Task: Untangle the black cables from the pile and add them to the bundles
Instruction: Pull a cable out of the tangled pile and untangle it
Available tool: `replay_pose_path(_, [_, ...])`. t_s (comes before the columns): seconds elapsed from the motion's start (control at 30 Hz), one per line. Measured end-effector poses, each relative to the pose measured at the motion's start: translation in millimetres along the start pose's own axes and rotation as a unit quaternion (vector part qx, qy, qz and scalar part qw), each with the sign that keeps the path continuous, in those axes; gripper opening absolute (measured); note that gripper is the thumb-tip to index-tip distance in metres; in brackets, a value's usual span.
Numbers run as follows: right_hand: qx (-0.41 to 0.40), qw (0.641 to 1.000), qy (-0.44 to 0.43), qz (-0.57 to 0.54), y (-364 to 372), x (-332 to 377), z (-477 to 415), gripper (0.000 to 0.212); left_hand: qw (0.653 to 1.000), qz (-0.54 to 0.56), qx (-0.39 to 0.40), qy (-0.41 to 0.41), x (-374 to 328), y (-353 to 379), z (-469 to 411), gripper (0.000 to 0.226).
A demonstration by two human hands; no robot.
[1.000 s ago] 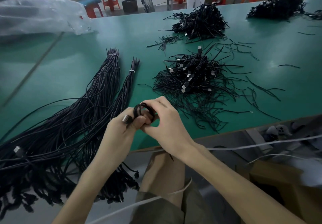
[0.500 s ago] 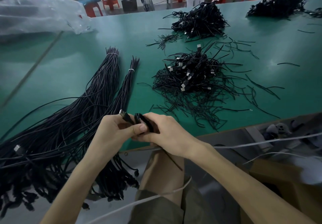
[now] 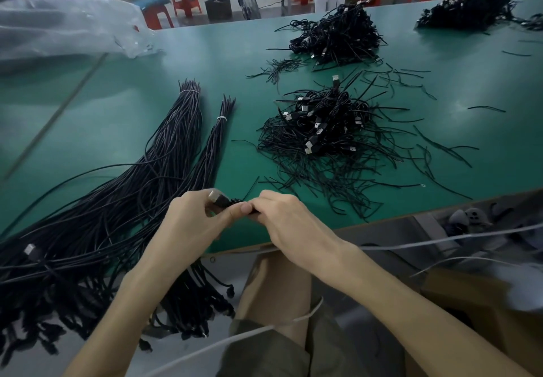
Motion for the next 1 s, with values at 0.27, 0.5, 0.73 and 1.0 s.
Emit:
replay_pose_path(0.27, [0.035,0.994,-0.051,0.086,4,0,1,0.028,0.972,-0.115,0.177,0.103,-7,4,-7,0.039])
replay_pose_path(0.5, [-0.01,0.994,-0.052,0.09,-5,-9,-6,0.029,0.967,-0.147,0.189,0.089,-2,22,-15,0.044])
replay_pose_path(0.73, [-0.207,0.965,0.089,0.137,-51,-41,-1,0.034,0.999,-0.035,0.014,0.038,9,21,-27,0.041])
replay_pose_path(1.0, [-0.12,0.947,0.225,0.196,-34,-83,19,0.022,0.987,0.157,-0.025,-0.037,21,36,-36,0.04])
Point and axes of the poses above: each hand's wrist, its own z-axis away from the middle knuckle, its own y-axis out of the palm, x = y × z, the point moved 4 cm from there along -z, towards the middle knuckle, and after that the axes turned 6 degrees about -y, right-handed, at the moved point
